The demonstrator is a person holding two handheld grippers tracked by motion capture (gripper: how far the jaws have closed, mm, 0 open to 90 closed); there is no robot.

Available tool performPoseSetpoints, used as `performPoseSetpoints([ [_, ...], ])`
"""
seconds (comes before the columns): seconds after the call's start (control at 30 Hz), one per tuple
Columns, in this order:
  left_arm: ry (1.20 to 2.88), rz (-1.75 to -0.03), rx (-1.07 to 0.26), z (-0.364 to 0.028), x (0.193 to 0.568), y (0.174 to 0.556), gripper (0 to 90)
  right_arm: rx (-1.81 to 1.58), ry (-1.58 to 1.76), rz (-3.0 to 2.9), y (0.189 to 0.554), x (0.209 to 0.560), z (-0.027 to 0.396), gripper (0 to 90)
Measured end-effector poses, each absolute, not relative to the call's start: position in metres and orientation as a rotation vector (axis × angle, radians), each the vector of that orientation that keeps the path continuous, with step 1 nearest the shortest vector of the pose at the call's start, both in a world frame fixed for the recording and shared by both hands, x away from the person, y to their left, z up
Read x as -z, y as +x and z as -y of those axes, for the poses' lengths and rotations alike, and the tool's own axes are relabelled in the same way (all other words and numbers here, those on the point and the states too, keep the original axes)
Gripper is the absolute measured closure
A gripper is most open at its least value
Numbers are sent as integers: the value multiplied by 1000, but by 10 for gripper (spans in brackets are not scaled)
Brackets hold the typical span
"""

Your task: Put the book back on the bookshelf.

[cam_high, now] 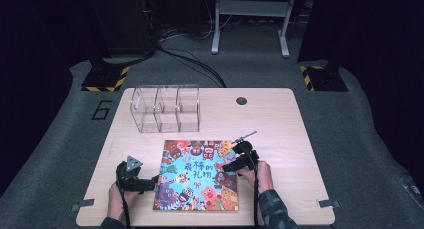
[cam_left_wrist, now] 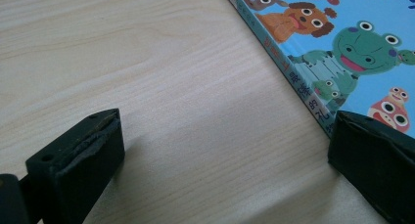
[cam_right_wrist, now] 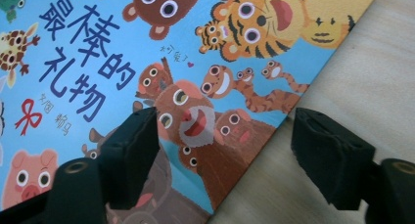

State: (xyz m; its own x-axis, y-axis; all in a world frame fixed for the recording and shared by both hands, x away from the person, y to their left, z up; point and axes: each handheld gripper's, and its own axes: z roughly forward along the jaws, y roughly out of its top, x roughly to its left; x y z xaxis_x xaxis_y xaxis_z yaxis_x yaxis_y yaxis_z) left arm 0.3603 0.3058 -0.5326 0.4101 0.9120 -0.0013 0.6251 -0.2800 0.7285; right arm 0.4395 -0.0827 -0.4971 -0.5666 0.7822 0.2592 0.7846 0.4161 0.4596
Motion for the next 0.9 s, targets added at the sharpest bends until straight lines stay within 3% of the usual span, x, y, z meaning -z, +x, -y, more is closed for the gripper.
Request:
performPoseSetpoints([
  [0.3,2009,-1303,-565,-305,533,360,2,826,-1515,2561,445,495,83,332],
  [0.53,2029,-1296,-562,-306,532,360,3,764,-1522,2578,448,493,78,326],
  [0.9,2017,-1290,-566,-306,532,360,16,982,-1504,2487,442,479,93,346],
])
